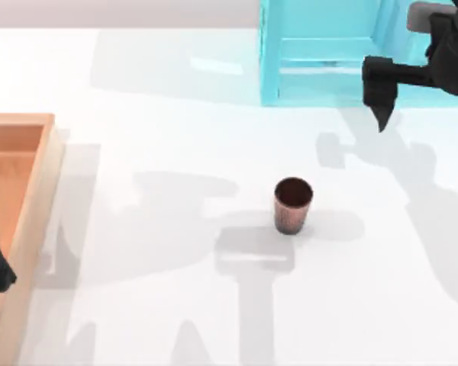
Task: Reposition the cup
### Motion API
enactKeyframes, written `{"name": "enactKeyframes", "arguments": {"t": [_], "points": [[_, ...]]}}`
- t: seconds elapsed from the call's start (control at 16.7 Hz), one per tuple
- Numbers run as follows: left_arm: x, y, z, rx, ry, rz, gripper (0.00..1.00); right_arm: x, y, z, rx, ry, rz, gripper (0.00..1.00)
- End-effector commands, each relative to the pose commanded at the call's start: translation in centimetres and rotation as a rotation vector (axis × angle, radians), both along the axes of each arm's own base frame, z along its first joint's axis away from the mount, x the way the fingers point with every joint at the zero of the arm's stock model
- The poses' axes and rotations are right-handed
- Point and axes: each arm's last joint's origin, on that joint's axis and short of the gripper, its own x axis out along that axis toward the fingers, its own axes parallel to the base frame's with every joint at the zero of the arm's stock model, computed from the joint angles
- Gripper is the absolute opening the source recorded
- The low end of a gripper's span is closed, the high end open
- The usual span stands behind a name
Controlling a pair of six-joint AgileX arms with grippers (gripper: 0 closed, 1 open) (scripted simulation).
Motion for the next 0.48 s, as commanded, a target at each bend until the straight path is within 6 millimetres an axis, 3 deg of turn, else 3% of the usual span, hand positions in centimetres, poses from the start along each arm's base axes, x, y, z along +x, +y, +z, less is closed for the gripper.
{"name": "enactKeyframes", "arguments": {"t": [0.3,0.48], "points": [[0.0,0.0,0.0,0.0,0.0,0.0,1.0,1.6,7.4,-2.8,-0.047,0.13,0.074,1.0],[0.0,0.0,0.0,0.0,0.0,0.0,1.0,1.6,10.3,-3.3,-0.053,0.131,0.111,1.0]]}}
